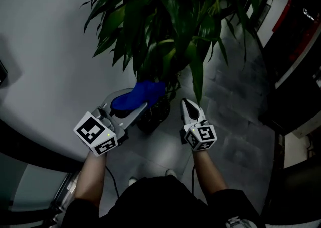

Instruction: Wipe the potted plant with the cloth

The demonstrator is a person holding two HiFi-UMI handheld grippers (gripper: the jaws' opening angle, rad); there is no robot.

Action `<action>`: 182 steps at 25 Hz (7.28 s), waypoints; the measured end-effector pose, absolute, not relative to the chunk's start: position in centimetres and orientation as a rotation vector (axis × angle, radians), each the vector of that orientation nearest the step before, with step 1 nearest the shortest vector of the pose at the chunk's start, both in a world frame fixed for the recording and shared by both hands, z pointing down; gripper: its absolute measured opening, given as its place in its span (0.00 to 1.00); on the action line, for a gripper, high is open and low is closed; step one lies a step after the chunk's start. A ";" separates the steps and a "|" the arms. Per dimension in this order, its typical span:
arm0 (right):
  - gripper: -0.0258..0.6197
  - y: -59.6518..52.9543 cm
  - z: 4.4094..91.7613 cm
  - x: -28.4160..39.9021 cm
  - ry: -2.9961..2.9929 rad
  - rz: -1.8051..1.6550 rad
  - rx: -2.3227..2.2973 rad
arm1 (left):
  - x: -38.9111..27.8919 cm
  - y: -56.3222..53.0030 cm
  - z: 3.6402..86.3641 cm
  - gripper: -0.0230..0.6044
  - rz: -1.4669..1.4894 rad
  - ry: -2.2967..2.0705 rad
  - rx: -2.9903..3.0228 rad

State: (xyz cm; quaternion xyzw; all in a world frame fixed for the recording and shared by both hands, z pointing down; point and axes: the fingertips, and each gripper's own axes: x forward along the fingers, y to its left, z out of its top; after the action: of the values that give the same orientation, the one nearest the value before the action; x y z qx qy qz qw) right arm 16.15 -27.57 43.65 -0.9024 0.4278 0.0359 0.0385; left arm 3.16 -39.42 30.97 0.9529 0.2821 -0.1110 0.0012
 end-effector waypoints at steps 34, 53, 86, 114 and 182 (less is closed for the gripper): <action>0.04 -29.5 28.4 14.2 2.066 0.345 -1.824 | 11.1 -27.1 24.0 0.28 -0.060 0.130 3.527; 0.04 -28.5 31.5 14.7 1.918 0.228 -1.915 | 8.9 -25.9 29.6 0.28 -0.016 0.245 3.279; 0.04 -25.4 37.9 12.6 1.952 0.133 -2.136 | 3.2 -27.1 37.5 0.28 -0.202 0.335 2.951; 0.04 -8.0 36.0 31.3 2.090 0.191 -1.927 | 16.2 -11.6 29.7 0.28 -0.549 -0.207 3.071; 0.04 -17.9 33.2 33.9 2.476 0.158 -1.337 | 29.8 -14.9 31.0 0.28 0.312 -1.037 3.280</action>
State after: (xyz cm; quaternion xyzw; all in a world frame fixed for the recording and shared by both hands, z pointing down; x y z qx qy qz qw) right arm 33.90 -17.89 33.22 -0.4683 0.8670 0.0555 0.1609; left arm 29.83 -14.89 30.99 0.9380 -0.2966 0.0893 -0.1558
